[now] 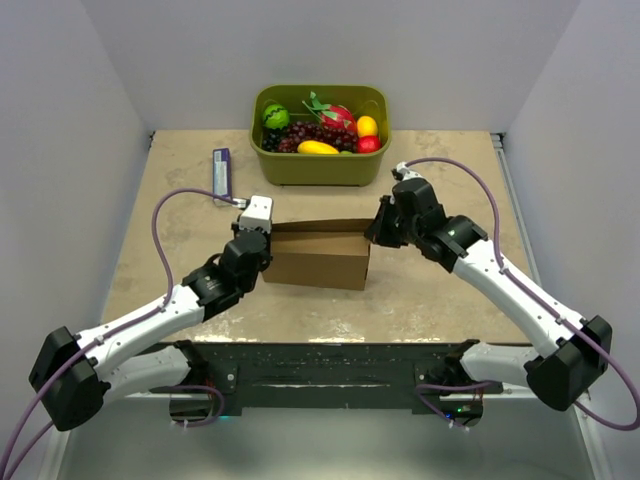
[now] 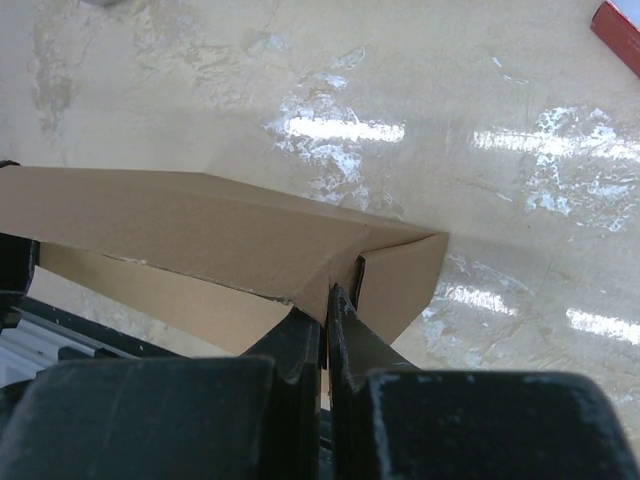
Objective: Fold the paper box
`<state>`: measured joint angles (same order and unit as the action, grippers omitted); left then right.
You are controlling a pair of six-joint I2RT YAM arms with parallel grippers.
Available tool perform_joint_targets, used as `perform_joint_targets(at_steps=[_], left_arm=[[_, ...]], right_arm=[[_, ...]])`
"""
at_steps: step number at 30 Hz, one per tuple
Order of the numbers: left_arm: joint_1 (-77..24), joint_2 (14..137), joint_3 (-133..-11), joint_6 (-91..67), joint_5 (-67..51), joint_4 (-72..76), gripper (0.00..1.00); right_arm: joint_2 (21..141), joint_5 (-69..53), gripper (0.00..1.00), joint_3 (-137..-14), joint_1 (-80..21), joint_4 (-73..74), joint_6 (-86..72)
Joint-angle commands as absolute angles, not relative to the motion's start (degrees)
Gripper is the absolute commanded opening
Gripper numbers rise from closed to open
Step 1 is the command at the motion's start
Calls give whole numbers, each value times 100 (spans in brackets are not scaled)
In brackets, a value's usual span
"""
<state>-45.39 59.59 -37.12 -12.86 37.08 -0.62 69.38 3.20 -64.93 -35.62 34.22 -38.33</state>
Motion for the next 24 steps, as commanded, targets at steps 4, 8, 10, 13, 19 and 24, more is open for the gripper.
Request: perform_joint_targets(at_steps=[4,8,10,13,19,24], left_arm=[[-4799,6302,-3604,-1230,3181,-791,8],[-4808,6311,-3612,-1222,3199,-782,8],[-4808,6311,-3612,-1222,3199,-782,8],[-4808,6302,-3621,-1230,3191,-791,8],[-4808,6293,-3621,-1248,3164,-800,8],[-4808,6293,-3630,-1248,3164,-809,8]], right_arm=[[6899,-957,0,-7040,-3402,2145,-4368],[6952,-949,0,-7128,-3375,2214,-4307],[6970,-845,0,-7146,-3384,2389,-4237],[6874,-695,0,-7102,-3375,2601,-4096],[6724,-352,0,-7259,-3366,3084,-3763],[6750,-149,0,-7506,-3349,3366,-3551]])
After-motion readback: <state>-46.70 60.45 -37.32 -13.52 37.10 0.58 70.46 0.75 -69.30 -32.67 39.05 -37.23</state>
